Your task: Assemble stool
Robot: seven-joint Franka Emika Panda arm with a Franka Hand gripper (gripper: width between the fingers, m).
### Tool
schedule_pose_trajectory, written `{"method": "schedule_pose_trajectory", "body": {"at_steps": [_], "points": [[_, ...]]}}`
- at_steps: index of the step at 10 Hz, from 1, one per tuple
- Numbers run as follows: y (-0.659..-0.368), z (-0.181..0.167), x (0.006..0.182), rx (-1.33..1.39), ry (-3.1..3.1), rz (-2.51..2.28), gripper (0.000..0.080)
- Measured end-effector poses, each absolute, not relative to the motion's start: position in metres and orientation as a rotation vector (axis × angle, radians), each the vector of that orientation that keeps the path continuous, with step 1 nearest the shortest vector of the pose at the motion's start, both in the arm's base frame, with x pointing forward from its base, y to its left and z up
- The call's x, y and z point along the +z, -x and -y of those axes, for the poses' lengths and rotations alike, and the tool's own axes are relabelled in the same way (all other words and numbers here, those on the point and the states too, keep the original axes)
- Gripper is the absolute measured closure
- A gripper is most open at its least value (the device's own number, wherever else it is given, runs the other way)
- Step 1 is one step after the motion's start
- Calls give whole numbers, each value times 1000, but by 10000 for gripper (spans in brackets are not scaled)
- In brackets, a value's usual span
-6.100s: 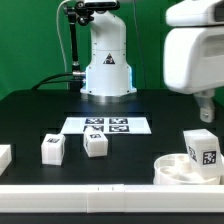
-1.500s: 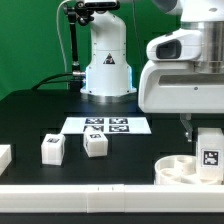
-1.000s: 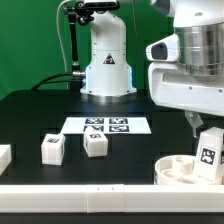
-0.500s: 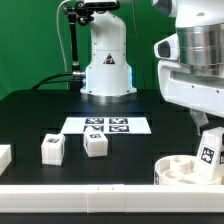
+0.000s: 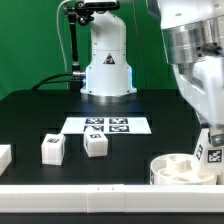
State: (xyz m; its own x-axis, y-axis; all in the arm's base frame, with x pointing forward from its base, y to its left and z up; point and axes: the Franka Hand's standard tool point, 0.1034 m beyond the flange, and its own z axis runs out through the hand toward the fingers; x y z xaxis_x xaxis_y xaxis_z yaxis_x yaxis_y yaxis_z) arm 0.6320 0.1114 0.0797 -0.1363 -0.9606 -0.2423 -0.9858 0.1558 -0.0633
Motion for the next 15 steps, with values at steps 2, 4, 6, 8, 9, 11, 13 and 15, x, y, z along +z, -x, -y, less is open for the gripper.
{"method": "schedule_pose_trajectory", "body": {"at_steps": [2, 4, 6, 8, 9, 11, 13, 15], "points": [[-633, -117, 80, 167, 1691, -2316, 462], [-635, -120, 79, 157, 1543, -2366, 462], [-636, -120, 80, 189, 1404, -2446, 462], [-637, -119, 80, 207, 1287, -2507, 462], [-636, -121, 79, 222, 1252, -2521, 384], [-634, -122, 79, 230, 1319, -2491, 214], [-636, -115, 96, 253, 1593, -2349, 154], [-640, -103, 111, 192, 1756, -2199, 151]]}}
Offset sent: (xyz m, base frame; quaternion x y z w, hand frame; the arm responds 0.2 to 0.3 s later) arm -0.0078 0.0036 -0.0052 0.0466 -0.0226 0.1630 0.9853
